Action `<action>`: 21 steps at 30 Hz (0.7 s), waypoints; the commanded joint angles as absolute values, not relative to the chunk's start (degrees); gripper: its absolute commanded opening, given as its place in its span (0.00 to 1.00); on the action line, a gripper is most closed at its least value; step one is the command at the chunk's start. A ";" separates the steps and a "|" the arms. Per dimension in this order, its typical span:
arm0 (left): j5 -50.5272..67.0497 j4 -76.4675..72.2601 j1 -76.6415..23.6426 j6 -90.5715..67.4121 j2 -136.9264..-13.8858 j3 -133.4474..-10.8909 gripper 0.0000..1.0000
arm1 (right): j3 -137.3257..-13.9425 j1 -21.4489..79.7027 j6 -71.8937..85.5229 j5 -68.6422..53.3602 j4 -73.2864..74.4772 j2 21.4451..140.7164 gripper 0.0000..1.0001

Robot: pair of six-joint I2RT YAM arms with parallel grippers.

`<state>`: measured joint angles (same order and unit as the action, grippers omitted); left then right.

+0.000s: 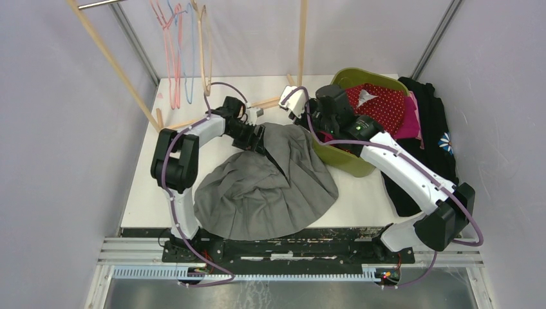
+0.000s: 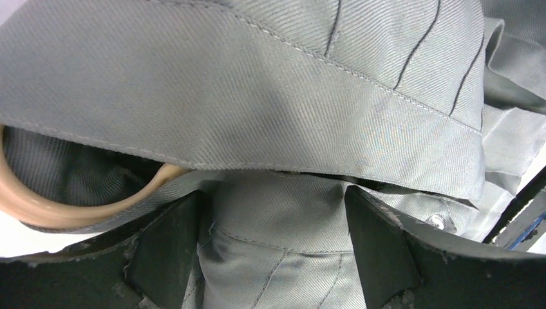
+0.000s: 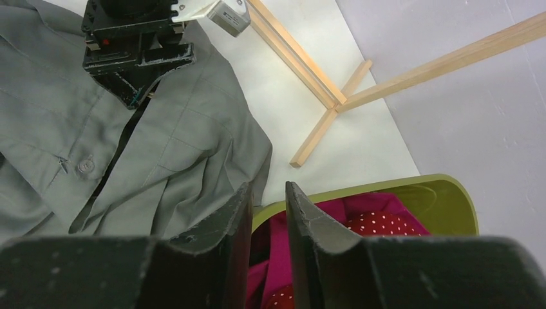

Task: Remove the skirt from the hanger
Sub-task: Pick up the hanger at the center of the board.

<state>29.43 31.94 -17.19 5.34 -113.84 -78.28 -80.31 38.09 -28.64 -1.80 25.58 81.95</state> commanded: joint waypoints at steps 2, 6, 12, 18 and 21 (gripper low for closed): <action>35.13 33.38 -19.86 6.92 -115.83 -75.87 0.78 | -80.49 37.94 -27.57 -3.42 24.37 79.45 0.31; 37.51 34.44 -21.31 7.02 -117.96 -76.90 0.23 | -80.17 37.91 -27.63 -3.52 24.33 79.00 0.31; 27.42 34.10 -21.63 4.98 -113.62 -78.05 0.03 | -79.90 37.87 -27.64 -3.47 24.30 78.67 0.30; 3.61 34.93 -21.18 4.59 -101.13 -82.87 0.03 | -79.85 37.92 -27.32 -3.85 23.90 78.92 0.30; -5.55 35.10 -21.18 7.54 -95.59 -84.96 0.03 | -79.77 37.90 -27.28 -4.24 23.85 79.30 0.30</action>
<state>11.79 36.86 -21.67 5.30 -106.28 -79.13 -79.77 38.09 -28.27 -3.05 25.76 80.64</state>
